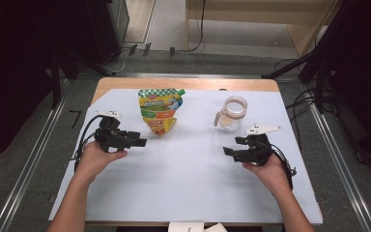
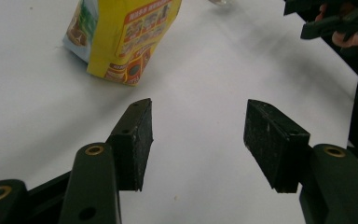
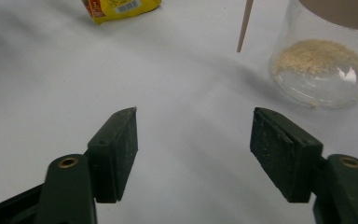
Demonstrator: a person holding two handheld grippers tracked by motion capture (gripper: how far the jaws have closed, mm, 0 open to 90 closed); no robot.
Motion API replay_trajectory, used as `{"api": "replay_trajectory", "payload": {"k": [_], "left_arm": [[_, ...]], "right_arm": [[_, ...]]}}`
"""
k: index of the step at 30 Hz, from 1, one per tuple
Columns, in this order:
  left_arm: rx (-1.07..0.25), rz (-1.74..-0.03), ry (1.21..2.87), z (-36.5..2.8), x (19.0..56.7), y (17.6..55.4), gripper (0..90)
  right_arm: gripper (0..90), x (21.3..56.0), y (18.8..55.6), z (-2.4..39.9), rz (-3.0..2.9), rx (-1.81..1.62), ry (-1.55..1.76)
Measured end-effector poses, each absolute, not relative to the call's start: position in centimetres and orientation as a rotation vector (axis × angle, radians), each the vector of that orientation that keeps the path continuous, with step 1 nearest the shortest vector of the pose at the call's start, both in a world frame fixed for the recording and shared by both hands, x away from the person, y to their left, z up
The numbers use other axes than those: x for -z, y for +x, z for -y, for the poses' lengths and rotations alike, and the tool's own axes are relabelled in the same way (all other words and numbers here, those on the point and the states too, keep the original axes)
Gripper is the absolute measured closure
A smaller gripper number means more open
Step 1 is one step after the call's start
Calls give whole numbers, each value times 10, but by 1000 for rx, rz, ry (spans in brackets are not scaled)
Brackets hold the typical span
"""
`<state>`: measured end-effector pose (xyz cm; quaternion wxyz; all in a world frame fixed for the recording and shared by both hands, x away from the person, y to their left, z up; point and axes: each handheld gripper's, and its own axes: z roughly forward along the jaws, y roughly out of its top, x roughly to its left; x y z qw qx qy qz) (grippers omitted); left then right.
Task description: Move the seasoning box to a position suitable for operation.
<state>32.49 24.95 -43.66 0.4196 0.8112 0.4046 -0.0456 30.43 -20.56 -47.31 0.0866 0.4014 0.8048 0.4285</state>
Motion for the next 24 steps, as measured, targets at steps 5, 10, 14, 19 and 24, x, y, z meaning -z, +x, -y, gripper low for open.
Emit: {"api": "replay_trajectory", "payload": {"k": [5, 10, 14, 19, 24], "left_arm": [[96, -1006, 2056, -249, 437, 321, 424], [63, -996, 2057, -249, 436, 321, 391], [63, -988, 2072, -247, 436, 320, 388], [40, -967, 2071, -245, 433, 319, 380], [7, -933, 2068, -243, 429, 316, 383]], "right_arm": [[346, 472, 307, 203, -2397, -1258, 1173], [403, 473, 311, 201, -2421, -1246, 1176], [411, 473, 313, 203, -2425, -1247, 1222], [413, 470, 312, 209, -2379, -1238, 1248], [421, 467, 314, 212, -2348, -1285, 1268]]}}
